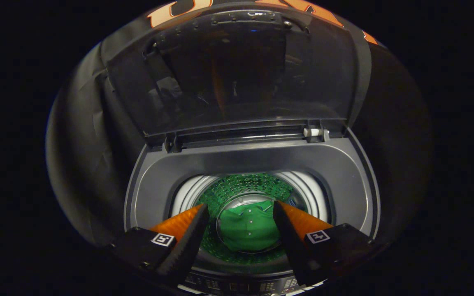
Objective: Put the clothes into the washing machine and then close the washing machine lid.
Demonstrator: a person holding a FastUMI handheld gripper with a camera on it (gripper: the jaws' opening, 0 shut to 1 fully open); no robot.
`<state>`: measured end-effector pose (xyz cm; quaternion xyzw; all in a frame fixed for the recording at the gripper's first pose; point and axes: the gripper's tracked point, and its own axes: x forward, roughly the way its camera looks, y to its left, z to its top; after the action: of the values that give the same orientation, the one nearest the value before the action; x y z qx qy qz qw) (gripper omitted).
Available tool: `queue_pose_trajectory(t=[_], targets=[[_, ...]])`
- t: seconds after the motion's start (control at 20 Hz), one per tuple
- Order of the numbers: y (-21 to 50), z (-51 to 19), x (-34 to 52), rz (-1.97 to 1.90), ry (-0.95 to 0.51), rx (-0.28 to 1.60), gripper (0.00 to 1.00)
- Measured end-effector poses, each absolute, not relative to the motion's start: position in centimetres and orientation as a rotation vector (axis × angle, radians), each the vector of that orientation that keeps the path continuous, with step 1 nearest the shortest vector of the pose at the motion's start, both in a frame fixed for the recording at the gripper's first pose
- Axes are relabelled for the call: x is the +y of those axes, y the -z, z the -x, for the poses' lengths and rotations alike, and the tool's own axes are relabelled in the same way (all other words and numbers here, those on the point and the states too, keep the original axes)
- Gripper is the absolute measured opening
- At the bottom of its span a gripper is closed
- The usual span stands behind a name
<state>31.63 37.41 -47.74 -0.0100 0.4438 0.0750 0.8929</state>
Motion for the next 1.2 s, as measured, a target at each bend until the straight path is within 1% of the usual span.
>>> queue_pose_trajectory(t=[0.05,0.25,0.6,0.8,1.05,1.2], targets=[[47.0,-31.6,37.3,0.017,-0.155,0.912,0.98],[42.6,-32.2,37.1,0.031,-0.166,0.837,0.97],[29.5,-37.0,39.8,0.08,-0.228,0.555,0.97],[23.6,-40.5,41.9,0.077,-0.256,0.451,0.97],[20.9,-45.1,42.6,0.065,-0.259,0.386,0.97],[21.5,-48.0,42.2,0.067,-0.237,0.389,0.97]])
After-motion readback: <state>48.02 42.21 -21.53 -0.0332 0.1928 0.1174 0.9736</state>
